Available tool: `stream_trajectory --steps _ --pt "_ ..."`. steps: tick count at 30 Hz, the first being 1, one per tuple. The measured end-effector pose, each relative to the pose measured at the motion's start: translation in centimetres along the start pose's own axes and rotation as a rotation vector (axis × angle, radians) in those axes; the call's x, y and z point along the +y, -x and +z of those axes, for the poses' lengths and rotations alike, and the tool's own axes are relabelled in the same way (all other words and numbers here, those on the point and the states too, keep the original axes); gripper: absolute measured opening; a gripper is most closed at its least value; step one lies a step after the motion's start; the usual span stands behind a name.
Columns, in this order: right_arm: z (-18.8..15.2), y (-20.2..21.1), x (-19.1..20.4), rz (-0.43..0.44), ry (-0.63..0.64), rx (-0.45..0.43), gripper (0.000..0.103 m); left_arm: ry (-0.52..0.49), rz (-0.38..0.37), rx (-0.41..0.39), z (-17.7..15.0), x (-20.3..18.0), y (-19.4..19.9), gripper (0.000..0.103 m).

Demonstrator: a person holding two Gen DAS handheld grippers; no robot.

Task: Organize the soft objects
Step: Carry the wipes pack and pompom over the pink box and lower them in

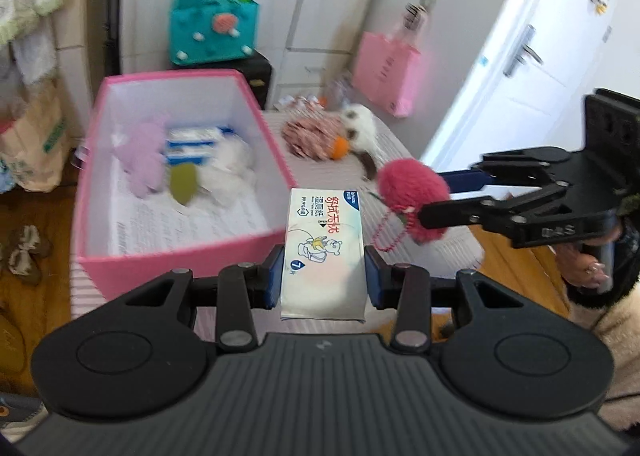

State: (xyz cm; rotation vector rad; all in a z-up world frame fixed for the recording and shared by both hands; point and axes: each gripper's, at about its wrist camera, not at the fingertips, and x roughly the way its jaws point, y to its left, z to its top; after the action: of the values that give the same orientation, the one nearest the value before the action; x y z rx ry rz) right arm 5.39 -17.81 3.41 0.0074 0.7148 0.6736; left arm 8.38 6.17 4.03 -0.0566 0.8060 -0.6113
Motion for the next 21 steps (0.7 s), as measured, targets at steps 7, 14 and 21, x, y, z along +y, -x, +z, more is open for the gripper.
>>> stream_trajectory --steps 7,14,21 --pt "3.8 -2.1 1.4 0.026 0.09 -0.064 0.046 0.028 0.111 -0.007 2.2 4.4 -1.7 0.039" --pt "7.4 -6.8 1.9 0.034 0.171 -0.058 0.046 -0.004 0.22 0.079 4.7 7.9 -6.0 0.039" --pt "10.0 -13.6 2.0 0.03 0.231 0.075 0.046 -0.027 0.277 0.257 6.7 10.7 -10.3 0.039"
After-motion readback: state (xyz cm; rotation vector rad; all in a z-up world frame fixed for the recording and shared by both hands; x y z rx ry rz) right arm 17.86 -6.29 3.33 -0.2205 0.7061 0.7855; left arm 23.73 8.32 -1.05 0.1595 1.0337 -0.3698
